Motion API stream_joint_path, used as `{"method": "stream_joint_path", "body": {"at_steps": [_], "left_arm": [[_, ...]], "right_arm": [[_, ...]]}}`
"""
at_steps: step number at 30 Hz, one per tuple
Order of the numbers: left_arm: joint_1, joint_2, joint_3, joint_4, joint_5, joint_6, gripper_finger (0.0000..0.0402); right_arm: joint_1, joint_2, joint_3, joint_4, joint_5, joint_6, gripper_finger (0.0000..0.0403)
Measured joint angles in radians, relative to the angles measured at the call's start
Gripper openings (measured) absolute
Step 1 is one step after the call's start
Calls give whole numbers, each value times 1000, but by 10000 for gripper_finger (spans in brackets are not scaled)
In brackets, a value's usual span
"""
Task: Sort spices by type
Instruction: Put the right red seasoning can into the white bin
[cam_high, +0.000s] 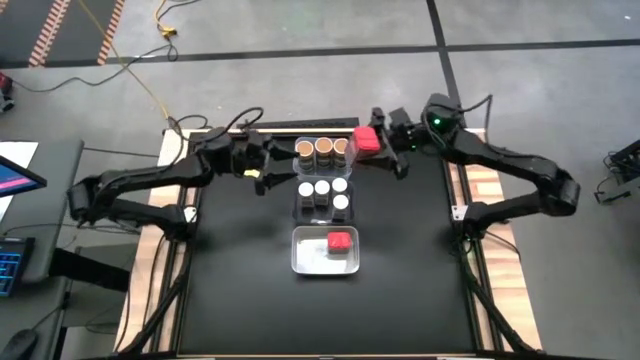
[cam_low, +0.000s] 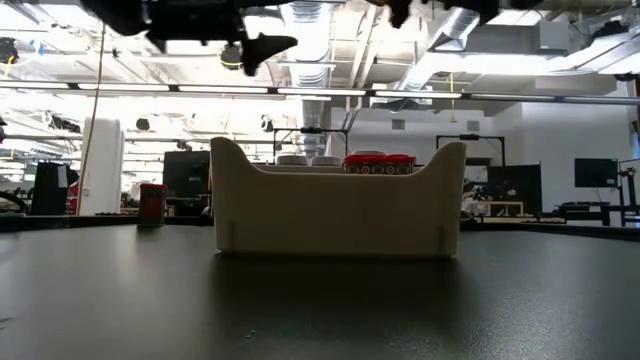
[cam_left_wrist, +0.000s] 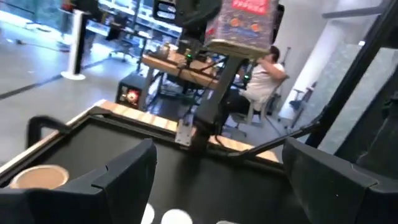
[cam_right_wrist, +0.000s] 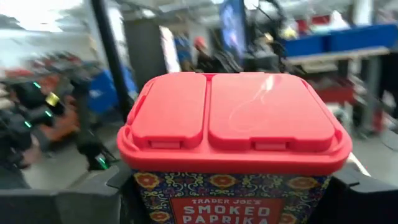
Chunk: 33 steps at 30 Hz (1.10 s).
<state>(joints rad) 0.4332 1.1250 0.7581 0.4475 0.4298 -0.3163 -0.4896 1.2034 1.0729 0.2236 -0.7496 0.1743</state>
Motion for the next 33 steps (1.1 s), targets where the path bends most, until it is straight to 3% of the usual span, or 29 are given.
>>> {"method": "stream_joint_path", "body": {"at_steps": [6, 15, 22, 33], "left_arm": [[0, 149, 159, -10, 51, -62, 332], [0, 331, 383, -7, 283, -229, 332], [7, 418, 507, 43, 332, -365, 332], [28, 415, 566, 156, 335, -471, 332]], "right_arm": [[46, 134, 13, 222, -37, 107, 310], [58, 231, 157, 229, -115, 126, 310], [25, 224, 188, 211, -140, 190, 310], [-43, 187, 186, 197, -150, 221, 310]]}}
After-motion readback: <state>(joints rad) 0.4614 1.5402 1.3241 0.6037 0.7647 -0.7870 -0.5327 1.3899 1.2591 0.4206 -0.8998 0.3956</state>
